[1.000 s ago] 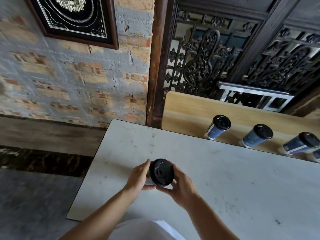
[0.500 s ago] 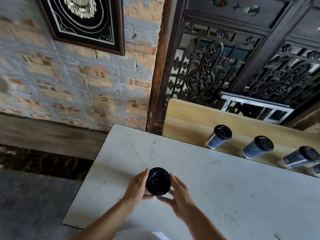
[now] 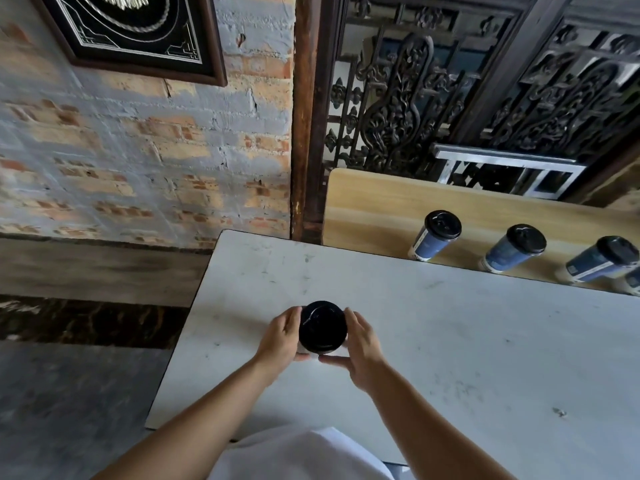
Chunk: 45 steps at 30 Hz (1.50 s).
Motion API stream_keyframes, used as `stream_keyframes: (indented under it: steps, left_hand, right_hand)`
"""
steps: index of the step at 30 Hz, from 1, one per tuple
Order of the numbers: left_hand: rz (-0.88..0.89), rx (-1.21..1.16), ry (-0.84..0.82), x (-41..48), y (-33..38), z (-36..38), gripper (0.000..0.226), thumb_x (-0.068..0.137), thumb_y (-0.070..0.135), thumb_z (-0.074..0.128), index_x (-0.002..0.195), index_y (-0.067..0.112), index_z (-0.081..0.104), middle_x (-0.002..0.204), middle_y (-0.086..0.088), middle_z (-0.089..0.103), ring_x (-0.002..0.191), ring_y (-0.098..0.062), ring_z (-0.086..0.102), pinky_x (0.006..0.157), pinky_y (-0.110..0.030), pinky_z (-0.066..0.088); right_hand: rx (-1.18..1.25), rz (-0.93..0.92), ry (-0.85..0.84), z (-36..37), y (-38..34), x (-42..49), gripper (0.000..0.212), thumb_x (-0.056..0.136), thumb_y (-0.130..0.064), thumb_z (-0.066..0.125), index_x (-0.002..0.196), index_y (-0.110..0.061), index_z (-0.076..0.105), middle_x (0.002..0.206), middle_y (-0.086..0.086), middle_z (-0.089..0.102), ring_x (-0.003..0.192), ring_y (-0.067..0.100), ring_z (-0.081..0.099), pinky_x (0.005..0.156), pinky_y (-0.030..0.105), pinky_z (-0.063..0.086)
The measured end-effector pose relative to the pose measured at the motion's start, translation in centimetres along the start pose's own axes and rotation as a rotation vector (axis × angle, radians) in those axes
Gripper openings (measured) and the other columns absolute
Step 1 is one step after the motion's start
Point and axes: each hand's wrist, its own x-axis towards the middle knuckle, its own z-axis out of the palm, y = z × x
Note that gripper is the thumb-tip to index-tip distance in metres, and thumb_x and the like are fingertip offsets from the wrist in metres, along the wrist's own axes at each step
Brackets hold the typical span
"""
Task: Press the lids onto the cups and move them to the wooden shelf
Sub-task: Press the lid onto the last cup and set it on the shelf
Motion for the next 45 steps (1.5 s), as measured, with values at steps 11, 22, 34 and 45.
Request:
stream_keyframes:
  steps: [11, 22, 34, 45]
  left_hand:
    - [-0.105, -0.035, 0.076, 0.2, -0.8, 1.0, 0.028, 0.106, 0.041, 0.044, 0.1, 0.023, 0.065, 0.115, -0.009, 0.07, 0.103, -0.023, 0.071, 0.062, -0.037, 0.064]
    - [-0.092, 0.09, 0.064, 0.8, -0.3, 1.3, 0.038, 0.103, 0.056, 0.04, 0.1, 0.029, 0.067, 0.114, -0.004, 0.071, 0.096, -0.025, 0.074, 0.061, -0.041, 0.065]
    - [-0.064, 0.022, 0.041, 1.3, 0.5, 2.5, 0.037, 0.108, 0.047, 0.036, 0.099, 0.029, 0.068, 0.11, 0.007, 0.067, 0.102, -0.017, 0.069, 0.062, -0.039, 0.065]
    - [-0.156, -0.174, 0.088, 1.3, 0.9, 3.3, 0.029, 0.107, 0.033, 0.038, 0.106, 0.023, 0.065, 0.123, -0.005, 0.066, 0.111, -0.019, 0.068, 0.064, -0.04, 0.063]
  right_hand:
    - [0.135, -0.028, -0.054, -1.5, 0.9, -1.4, 0.031, 0.105, -0.039, 0.048, 0.113, -0.02, 0.072, 0.123, 0.006, 0.07, 0.11, 0.025, 0.064, 0.088, 0.038, 0.054]
    - [0.06, -0.079, -0.018, -1.4, 0.5, -0.6, 0.029, 0.106, -0.037, 0.047, 0.102, -0.028, 0.074, 0.102, -0.005, 0.072, 0.095, 0.015, 0.067, 0.076, 0.038, 0.06]
    - [-0.074, -0.235, 0.031, -1.6, 0.5, 1.3, 0.029, 0.105, -0.033, 0.043, 0.102, -0.024, 0.071, 0.1, 0.0, 0.07, 0.096, 0.024, 0.071, 0.06, 0.037, 0.063]
    - [0.188, -0.13, -0.082, -3.0, 0.6, 0.8, 0.023, 0.104, -0.033, 0.055, 0.107, -0.026, 0.077, 0.106, -0.013, 0.074, 0.108, 0.015, 0.061, 0.074, 0.028, 0.061]
